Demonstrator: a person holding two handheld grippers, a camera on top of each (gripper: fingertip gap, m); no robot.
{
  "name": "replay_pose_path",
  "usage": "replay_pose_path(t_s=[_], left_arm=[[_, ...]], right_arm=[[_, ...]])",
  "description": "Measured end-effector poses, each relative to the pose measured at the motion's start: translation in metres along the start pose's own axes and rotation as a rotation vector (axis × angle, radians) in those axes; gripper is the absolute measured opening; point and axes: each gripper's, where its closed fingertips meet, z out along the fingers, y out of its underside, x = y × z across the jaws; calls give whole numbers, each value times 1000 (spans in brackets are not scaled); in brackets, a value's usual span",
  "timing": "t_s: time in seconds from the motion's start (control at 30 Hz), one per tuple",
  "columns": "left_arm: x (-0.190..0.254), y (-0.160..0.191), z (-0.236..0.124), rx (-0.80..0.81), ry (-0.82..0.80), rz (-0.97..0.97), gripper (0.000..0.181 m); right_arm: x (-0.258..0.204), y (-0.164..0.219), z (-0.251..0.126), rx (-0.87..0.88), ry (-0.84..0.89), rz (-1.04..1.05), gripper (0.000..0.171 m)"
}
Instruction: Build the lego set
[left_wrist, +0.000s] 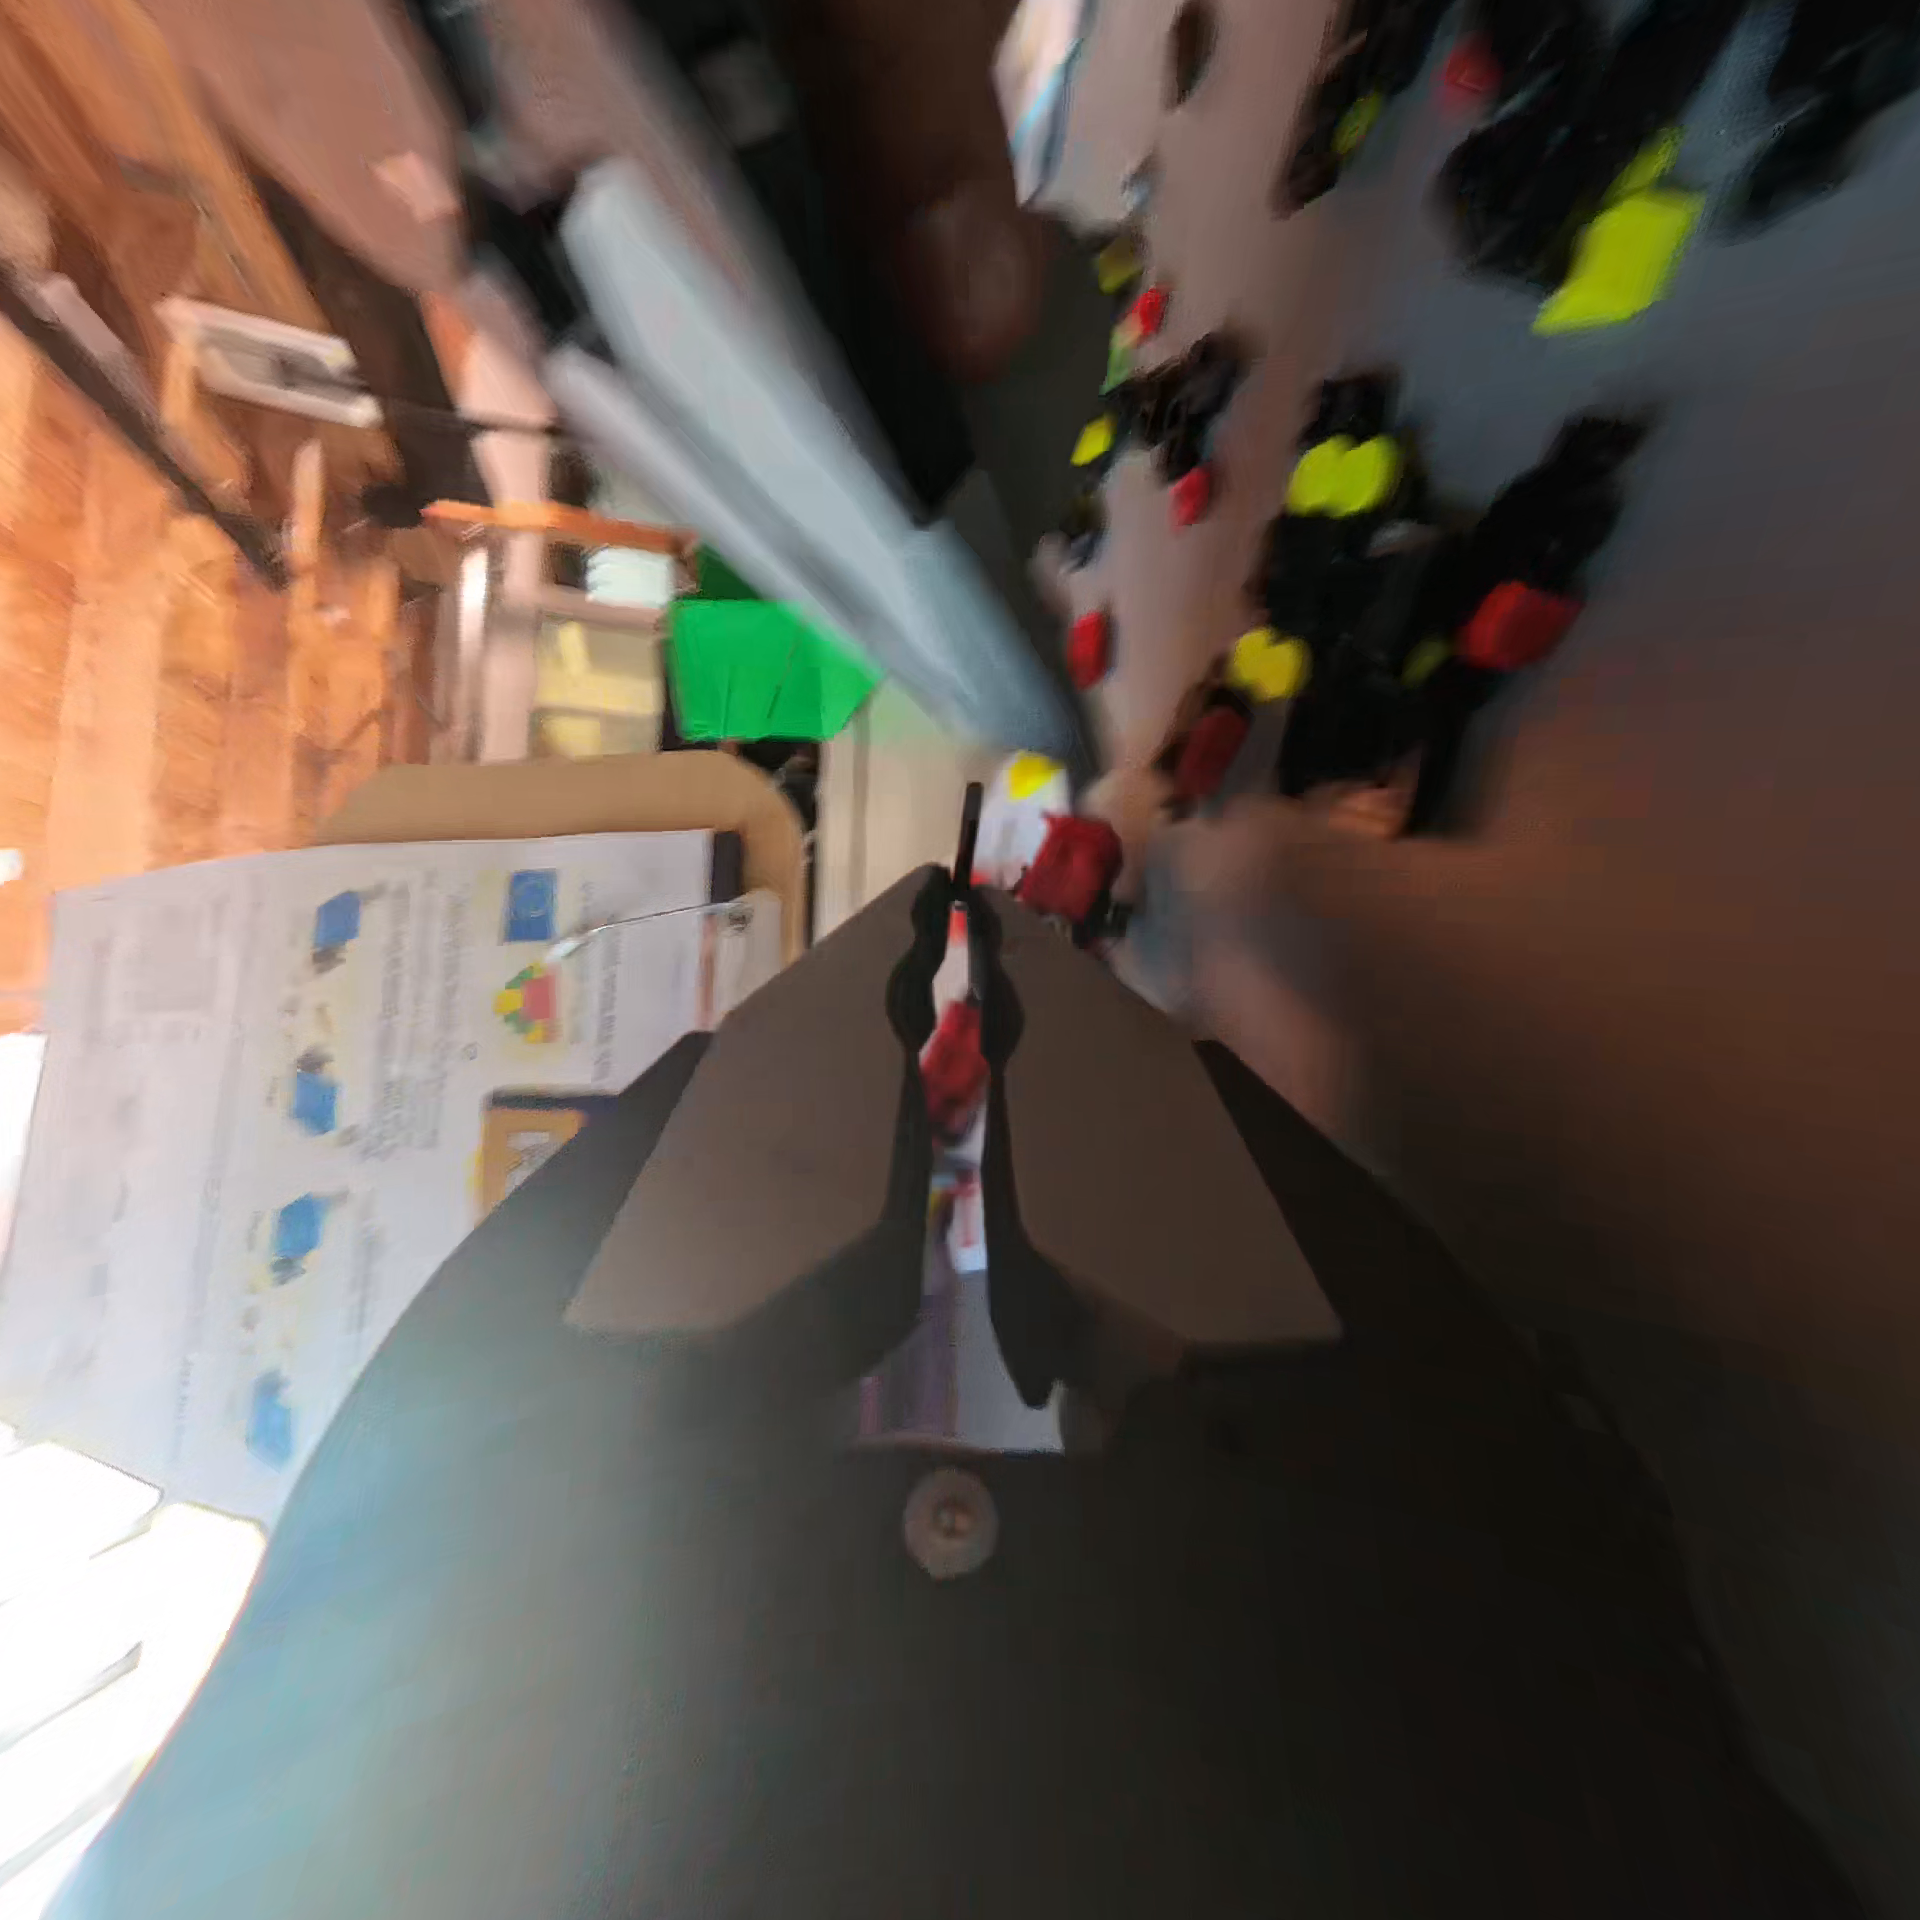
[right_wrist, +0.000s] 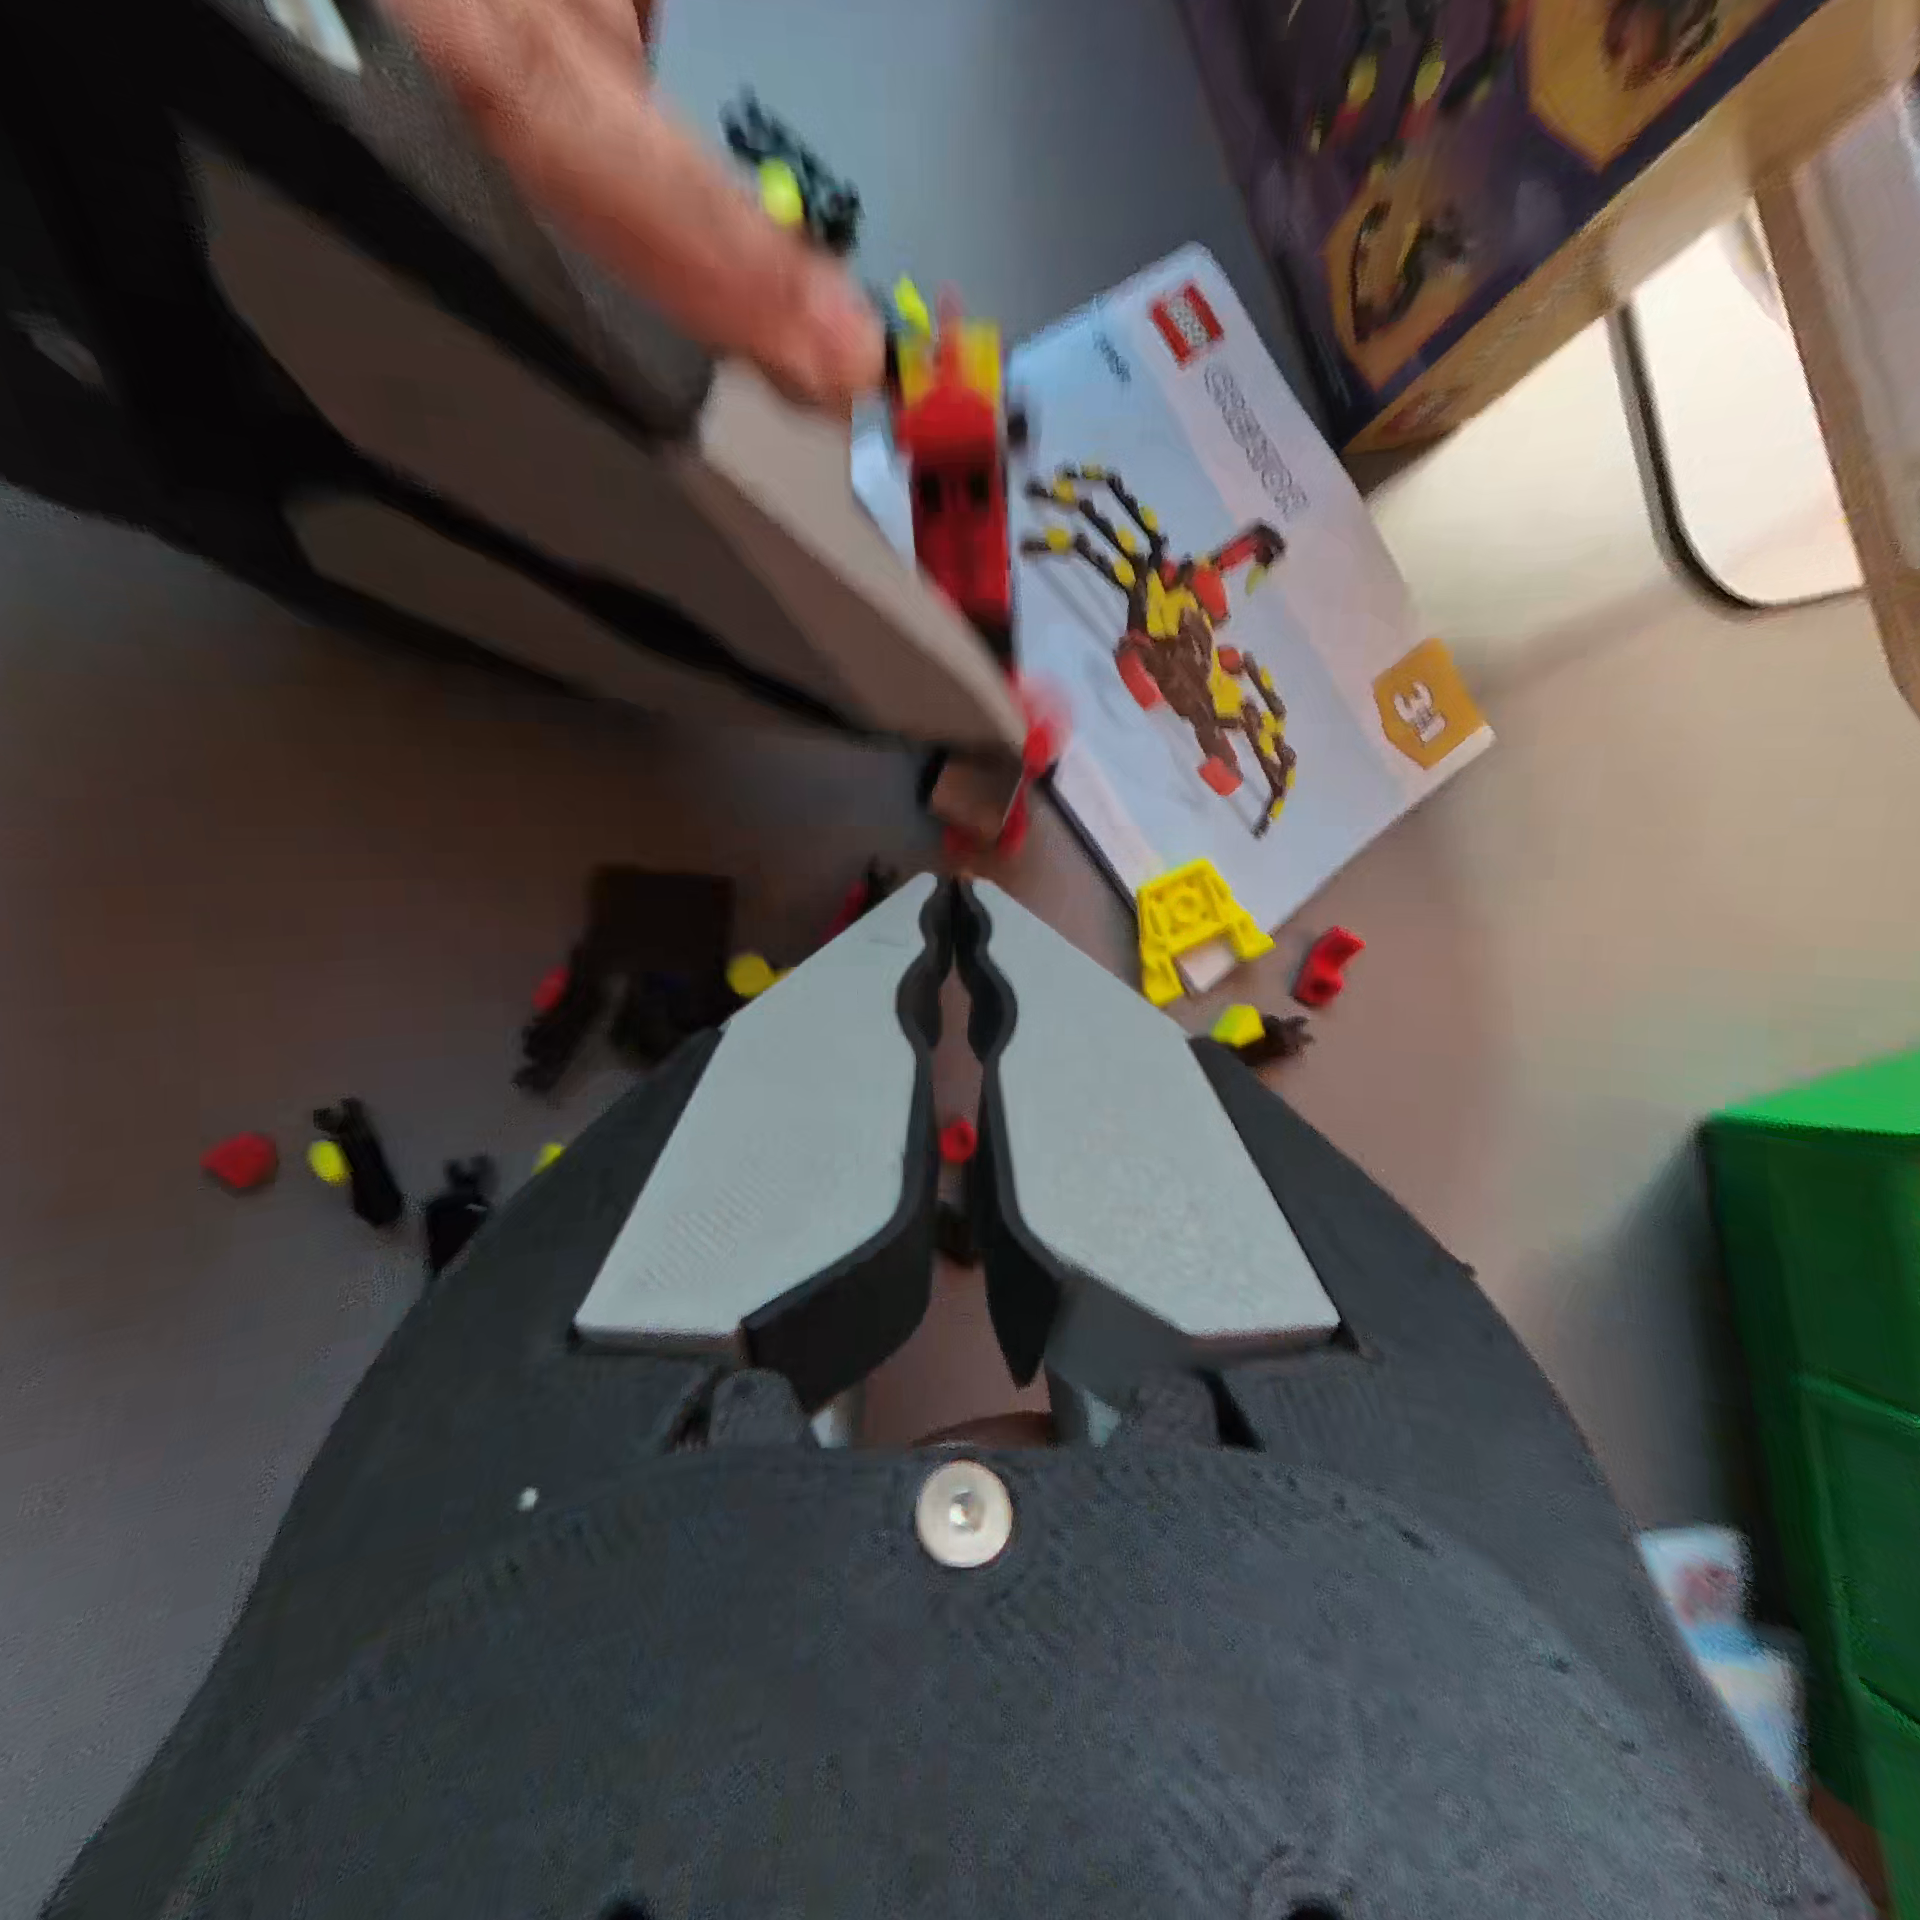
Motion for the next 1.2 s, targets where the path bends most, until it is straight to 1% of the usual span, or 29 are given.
replay_pose_path(t_s=[0.03,0.07,0.1,0.13,0.2,0.27,0.33,0.47,0.57,0.7,0.77,0.9,0.93,1.0,1.03,1.07,1.13,1.2], left_arm=[[-12,6,0,-18,-45,-6,0],[-18,11,-1,-16,-46,-79,0],[-18,16,0,-14,-9,-163,0],[-17,20,1,-7,7,-202,0],[-13,21,4,-4,38,-231,0],[-6,12,2,45,81,-243,0],[-4,11,1,43,89,-230,0],[1,12,1,43,122,-260,0],[-1,9,-2,59,117,-314,0],[-6,11,-2,69,97,-378,0],[-16,16,-3,77,72,-489,0],[-54,35,-12,167,9,-819,1],[-59,39,-13,190,22,-887,1],[-59,34,-17,278,117,-971,0],[-59,35,-16,286,156,-1015,0],[-56,35,-15,297,220,-1072,0],[-54,25,-21,387,380,-1212,0],[-56,25,-23,436,448,-1298,0]], right_arm=[[3,12,4,-61,38,-45,0],[4,7,5,-12,50,-54,0],[0,-7,2,80,32,-34,0],[0,-18,-2,144,26,-4,0],[2,-27,-9,195,42,9,0],[7,-20,-8,178,69,-10,0],[16,-13,-5,154,108,-10,0],[26,-10,-1,163,140,28,0],[32,-6,1,153,176,24,0],[55,-2,-7,181,275,52,0],[67,-3,-15,245,288,133,0],[90,-3,-32,382,291,301,0],[95,-1,-35,403,297,328,0],[102,2,-38,434,307,366,0],[104,3,-39,441,307,377,0],[106,5,-38,440,309,383,0],[108,6,-36,439,320,385,0],[106,6,-34,440,311,381,0]])
